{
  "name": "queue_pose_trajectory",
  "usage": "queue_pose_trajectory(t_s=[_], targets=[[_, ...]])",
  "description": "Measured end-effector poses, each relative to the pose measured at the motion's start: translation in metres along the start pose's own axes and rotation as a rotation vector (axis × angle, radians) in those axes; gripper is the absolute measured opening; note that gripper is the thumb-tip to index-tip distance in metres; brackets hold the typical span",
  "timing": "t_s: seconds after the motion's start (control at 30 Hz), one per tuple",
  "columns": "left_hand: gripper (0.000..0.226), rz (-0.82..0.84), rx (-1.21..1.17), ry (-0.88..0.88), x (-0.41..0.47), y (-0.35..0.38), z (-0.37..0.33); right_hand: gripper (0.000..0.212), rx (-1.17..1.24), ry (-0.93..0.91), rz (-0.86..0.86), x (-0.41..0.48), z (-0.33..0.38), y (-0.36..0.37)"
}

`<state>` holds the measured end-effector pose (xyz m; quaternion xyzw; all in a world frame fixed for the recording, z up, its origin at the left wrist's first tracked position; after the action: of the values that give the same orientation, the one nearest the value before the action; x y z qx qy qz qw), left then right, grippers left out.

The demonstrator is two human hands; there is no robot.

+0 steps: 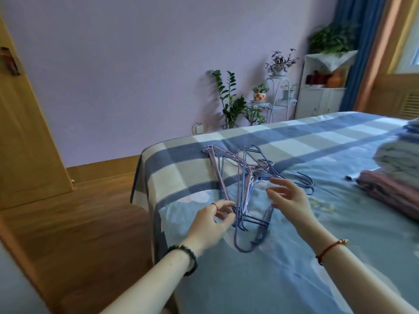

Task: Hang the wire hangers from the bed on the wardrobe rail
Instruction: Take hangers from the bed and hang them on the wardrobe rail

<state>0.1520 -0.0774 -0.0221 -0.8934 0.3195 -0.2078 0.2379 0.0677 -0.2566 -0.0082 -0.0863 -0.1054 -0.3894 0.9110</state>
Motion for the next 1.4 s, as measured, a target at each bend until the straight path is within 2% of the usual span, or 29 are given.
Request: queue_pose_trajectory(t_s=[0.13, 0.27, 0.57, 0.73, 0.87, 1.13, 1.27, 1.4], targets=[[0.032, -0.045, -0.064, 0.004, 0.005, 0.028, 0.0, 0.031, -0.019, 0.025, -0.134, -0.012, -0.035, -0.023], [0.038, -0.105, -0.089, -0.024, 0.01, 0.039, 0.005, 0.039, -0.073, 0.046, -0.18, -0.02, -0.057, -0.026], [0.042, -0.196, -0.062, -0.018, 0.011, 0.042, 0.016, 0.052, -0.258, 0.1, -0.072, -0.016, -0.065, -0.012], [0.045, -0.224, -0.185, -0.041, 0.008, 0.041, 0.026, 0.052, -0.179, 0.218, -0.014, -0.016, -0.079, -0.009], [0.048, -0.192, -0.333, -0.055, 0.008, 0.041, 0.03, 0.035, -0.016, 0.282, 0.04, -0.023, -0.079, -0.003], [0.058, -0.164, -0.576, -0.071, 0.003, 0.031, 0.029, 0.032, 0.078, 0.173, 0.11, -0.041, -0.038, 0.01], [0.063, -0.08, -0.606, -0.096, -0.004, 0.019, 0.024, 0.03, 0.105, 0.101, 0.154, -0.053, -0.002, 0.023], [0.044, -0.091, -0.627, -0.099, -0.014, -0.018, 0.007, 0.032, 0.034, -0.014, 0.172, -0.061, 0.034, 0.04]])
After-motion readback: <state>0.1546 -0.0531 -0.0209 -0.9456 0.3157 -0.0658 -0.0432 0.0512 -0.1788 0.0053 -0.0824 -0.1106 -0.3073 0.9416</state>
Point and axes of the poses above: each hand's wrist, its own x-axis towards the middle knuckle, its own y-axis out of the palm, z = x × y, the point moved 10 cm from there along x, towards the middle knuckle, and after that the axes turned 2 degrees about x, right-handed, at the moved point
